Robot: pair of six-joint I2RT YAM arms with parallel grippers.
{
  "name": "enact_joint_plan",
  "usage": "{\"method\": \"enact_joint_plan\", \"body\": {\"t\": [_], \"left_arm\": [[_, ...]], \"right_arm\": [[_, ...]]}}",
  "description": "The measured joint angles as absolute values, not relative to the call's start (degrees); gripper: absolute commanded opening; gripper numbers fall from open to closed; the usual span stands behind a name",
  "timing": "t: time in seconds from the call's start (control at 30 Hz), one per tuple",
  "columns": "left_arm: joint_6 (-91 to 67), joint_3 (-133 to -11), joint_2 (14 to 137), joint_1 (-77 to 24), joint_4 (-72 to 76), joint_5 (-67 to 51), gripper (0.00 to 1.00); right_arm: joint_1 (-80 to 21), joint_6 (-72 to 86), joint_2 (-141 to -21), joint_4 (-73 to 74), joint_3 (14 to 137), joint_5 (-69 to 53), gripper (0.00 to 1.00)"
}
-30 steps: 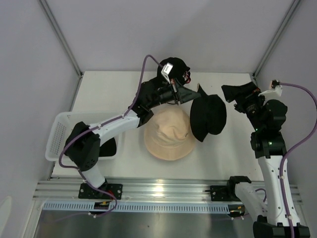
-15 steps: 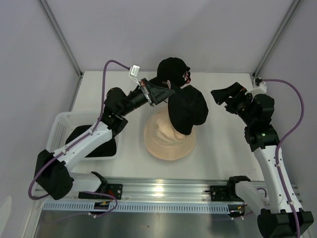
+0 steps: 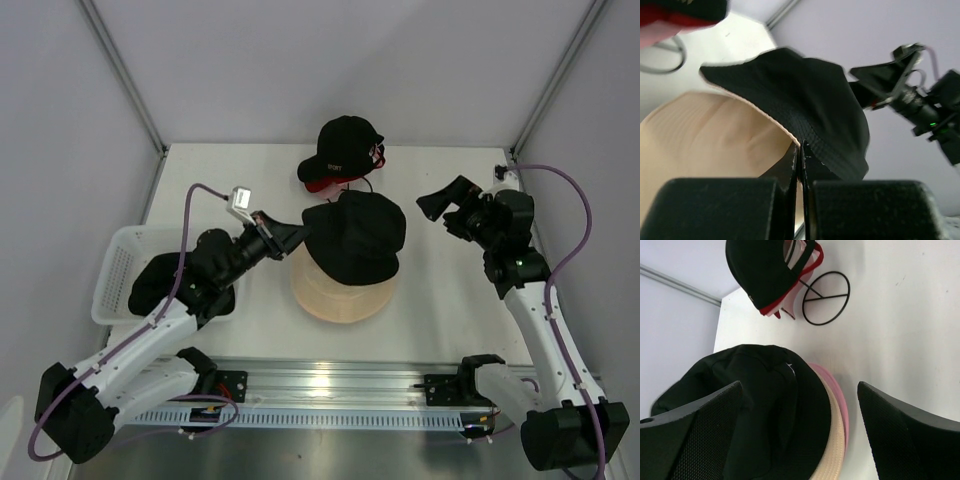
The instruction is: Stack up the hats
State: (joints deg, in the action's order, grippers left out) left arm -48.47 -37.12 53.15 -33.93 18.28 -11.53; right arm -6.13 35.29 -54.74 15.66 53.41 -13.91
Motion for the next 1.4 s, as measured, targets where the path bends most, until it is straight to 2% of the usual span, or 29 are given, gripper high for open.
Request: {"method": "enact_joint_plan", "body": {"t": [0.23, 0.43, 0.5, 0.63, 0.8, 1.3, 1.4], "left_arm": [[-48.9, -30.5, 47.4, -33.9, 13.2, -6.4, 0.01], [-49.0, -22.6, 41.6, -33.9, 16.6, -4.2, 0.01], [-49.2, -19.8, 41.4, -33.9, 19.1, -4.0, 0.01], [-50.2, -14.8, 42.4, -33.9, 24.8, -3.8, 0.01], [-50.9, -12.7, 44.2, -34.2, 29.6, -3.7, 0.01], [-47.7, -12.6, 41.2, -34.8, 29.3, -3.2, 0.01], [-47.4, -12.6, 41.3, -34.8, 29.3, -3.5, 0.01]], "right_arm": [[-8.3, 35.3, -58.2, 15.4, 52.7, -14.6, 0.99], [-10.4, 36.4, -58.7, 14.9, 51.0, -13.6, 0.99], [-10.4, 38.3, -57.4, 14.8, 48.4, -12.0, 0.96], [-10.4, 46.0, -50.1, 13.1, 38.3, -10.4, 0.83], [-10.7, 56.4, -43.7, 8.2, 28.1, -11.0, 0.80], [-20.8, 66.6, -47.0, -4.6, 27.0, -8.8, 0.64], [-22.1, 68.5, -48.1, -4.5, 27.0, -8.6, 0.63]]}}
